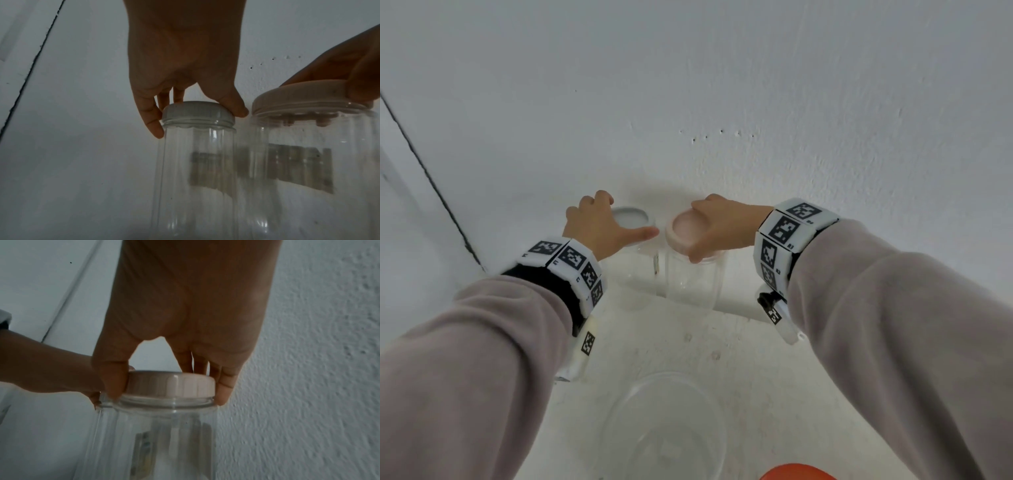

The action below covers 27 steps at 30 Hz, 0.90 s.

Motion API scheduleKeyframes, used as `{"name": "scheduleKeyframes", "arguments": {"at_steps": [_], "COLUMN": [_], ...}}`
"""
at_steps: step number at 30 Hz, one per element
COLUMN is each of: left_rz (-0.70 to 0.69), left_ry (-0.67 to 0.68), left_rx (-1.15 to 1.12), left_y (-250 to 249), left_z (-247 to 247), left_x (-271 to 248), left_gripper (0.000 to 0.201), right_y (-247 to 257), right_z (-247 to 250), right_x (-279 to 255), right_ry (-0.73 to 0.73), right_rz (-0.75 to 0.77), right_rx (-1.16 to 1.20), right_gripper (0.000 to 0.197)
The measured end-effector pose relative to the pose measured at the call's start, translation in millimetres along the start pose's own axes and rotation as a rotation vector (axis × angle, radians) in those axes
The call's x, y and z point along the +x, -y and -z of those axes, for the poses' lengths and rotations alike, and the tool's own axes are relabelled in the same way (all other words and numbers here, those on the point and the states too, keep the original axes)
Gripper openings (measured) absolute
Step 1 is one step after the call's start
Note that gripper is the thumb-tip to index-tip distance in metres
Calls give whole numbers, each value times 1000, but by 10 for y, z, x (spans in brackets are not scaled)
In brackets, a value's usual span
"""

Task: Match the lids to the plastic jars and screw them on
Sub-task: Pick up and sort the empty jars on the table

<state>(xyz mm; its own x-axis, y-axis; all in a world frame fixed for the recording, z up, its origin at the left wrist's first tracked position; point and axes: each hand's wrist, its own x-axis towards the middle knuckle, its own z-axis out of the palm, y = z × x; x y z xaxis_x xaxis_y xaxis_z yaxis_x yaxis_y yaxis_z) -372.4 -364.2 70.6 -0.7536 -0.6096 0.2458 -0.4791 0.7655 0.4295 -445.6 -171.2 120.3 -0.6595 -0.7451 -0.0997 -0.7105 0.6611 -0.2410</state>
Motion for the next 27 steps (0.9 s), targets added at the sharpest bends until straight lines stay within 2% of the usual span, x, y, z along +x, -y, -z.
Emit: {"name": "scheduleKeyframes", "arguments": {"at_steps": [3,8,12,15,18,22,27], "left_rz": [0,-2,-7,-19,-25,-25,-62], "left_ry": [1,86,202,239,190,182,232], "left_rx": [13,58,-25,-113,-126,-117,-107], "left_y": [-24,-8,79,138,148,114,154], "left_z": [-43,-22,56,75,51,43,61], "left_x": [17,76,80,52,20,-8,-43], "left_gripper": [99,94,109,94,71,70,71], "right_y": [12,29,30,62,119,159,168], "right_z": [3,-79,-123,-158,-198,-207,-243], "right_x": [46,71,62,70,53,18,-46], "right_ry": [12,10,-10,-26,-69,-84,-102], "right_rz": [7,-6,-30,-65,-141,-185,-175], "right_rx": [12,-27,-14,-13,25,93,123], "right_gripper": [65,64,61,69,83,74,75]}}
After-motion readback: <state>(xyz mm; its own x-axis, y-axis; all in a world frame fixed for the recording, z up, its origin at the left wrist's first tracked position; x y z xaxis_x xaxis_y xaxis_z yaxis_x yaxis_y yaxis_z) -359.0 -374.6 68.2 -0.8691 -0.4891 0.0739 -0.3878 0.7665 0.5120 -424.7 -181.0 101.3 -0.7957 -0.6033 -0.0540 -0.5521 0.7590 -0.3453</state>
